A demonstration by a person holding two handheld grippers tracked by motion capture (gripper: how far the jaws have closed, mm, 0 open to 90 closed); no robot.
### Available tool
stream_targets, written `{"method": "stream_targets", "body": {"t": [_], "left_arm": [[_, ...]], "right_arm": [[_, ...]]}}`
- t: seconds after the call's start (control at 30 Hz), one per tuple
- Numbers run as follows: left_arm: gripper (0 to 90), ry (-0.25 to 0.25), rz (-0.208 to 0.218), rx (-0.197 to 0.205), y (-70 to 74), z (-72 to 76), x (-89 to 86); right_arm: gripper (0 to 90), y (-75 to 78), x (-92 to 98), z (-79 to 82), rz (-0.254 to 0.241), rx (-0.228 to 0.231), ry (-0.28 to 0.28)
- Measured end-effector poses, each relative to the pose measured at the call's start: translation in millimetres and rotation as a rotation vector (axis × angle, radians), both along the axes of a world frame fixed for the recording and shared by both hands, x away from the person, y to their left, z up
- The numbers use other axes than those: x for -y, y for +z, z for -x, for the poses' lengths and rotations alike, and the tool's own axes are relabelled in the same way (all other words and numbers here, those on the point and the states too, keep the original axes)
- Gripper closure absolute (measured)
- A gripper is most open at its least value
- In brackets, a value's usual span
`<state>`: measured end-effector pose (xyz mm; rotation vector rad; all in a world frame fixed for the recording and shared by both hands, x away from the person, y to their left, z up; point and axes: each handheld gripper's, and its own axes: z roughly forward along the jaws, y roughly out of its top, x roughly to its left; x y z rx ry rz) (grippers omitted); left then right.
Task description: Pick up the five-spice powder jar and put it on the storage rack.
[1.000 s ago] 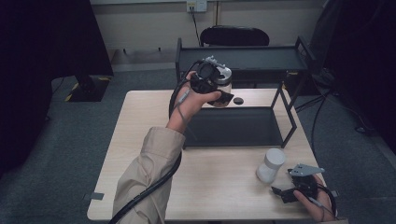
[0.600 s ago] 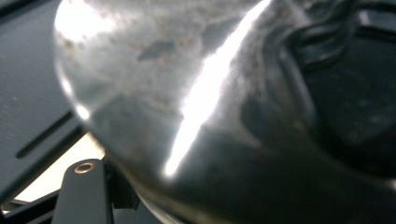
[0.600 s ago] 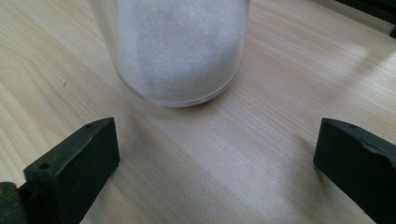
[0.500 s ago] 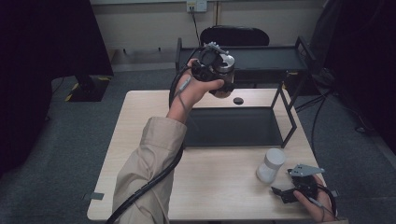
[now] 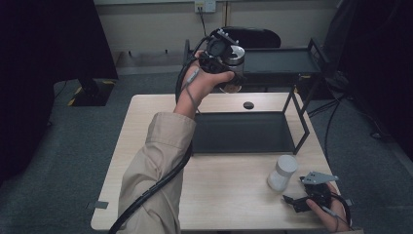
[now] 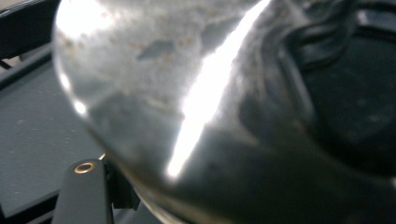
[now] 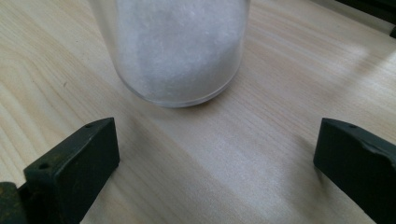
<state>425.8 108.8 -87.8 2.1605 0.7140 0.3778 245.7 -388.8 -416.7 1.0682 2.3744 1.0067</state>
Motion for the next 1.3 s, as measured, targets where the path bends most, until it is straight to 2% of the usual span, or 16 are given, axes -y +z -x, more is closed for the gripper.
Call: {"method": "stream_targets", "body": {"t": [0.33,0.57,0.8,1.0,1.2,1.3], "left_arm": [[30.2,0.036,-0.003,-0.004,10.2,-12.0,2.4],[30.3,0.039,-0.010,-0.005,12.2,-24.1,4.1],[30.3,0.078,0.000,-0.011,16.1,-36.1,4.0],[30.3,0.103,-0.013,-0.016,18.9,-44.2,5.6],[30.3,0.152,0.010,-0.022,13.0,-51.0,2.4],[30.3,0.170,0.007,-0.023,10.5,-54.0,2.4]], "right_arm": [[0.0,0.0,-0.1,0.1,0.000,0.000,-0.001],[0.0,0.0,-0.1,0.1,0.000,0.000,0.000],[0.0,0.0,-0.1,0.1,0.000,0.000,-0.001],[0.0,0.0,-0.1,0.1,0.000,-0.001,-0.001],[0.0,0.1,-0.1,0.1,0.000,-0.001,-0.001],[0.0,0.1,-0.2,0.1,-0.001,-0.001,-0.001]]}}
